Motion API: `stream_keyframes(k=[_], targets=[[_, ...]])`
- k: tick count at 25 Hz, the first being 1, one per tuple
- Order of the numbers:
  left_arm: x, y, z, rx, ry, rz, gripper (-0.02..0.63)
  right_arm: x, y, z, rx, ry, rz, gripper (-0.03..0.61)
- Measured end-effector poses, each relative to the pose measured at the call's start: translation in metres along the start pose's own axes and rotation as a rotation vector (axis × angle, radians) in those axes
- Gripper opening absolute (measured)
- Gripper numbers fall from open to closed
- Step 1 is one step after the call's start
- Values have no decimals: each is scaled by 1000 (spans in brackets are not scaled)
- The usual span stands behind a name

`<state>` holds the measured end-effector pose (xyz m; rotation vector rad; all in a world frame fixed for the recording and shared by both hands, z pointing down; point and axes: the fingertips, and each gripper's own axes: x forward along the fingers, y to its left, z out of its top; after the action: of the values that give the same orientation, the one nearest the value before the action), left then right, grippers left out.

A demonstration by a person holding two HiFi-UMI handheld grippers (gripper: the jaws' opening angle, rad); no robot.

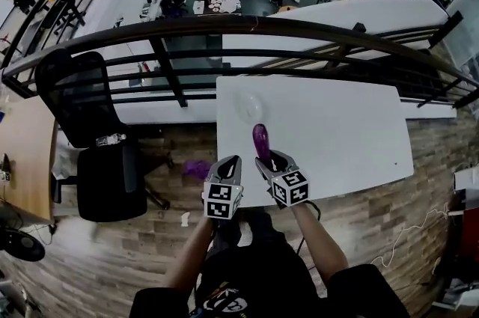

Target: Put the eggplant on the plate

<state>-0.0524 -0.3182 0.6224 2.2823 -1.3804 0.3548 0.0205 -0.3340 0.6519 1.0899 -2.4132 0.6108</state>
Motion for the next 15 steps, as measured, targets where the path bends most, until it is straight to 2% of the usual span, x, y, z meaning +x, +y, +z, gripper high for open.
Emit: stream_keyframes(k=[3,7,10,12,15], targets=[[20,17,-4,-22,26,38,5,39,-23,-6,-10,68,35,178],[52,39,9,-38,21,106,5,111,-73,-10,53,168,41,178],[58,46,15,-66,21,133,5,164,-113,-20,57,296,-26,178],[56,48,9,-78,36,154,5,190,-140,-34,-7,421,-113,178],[55,53,-9,-103,70,193,5,215,-163,-42,-170,579,-194,178]])
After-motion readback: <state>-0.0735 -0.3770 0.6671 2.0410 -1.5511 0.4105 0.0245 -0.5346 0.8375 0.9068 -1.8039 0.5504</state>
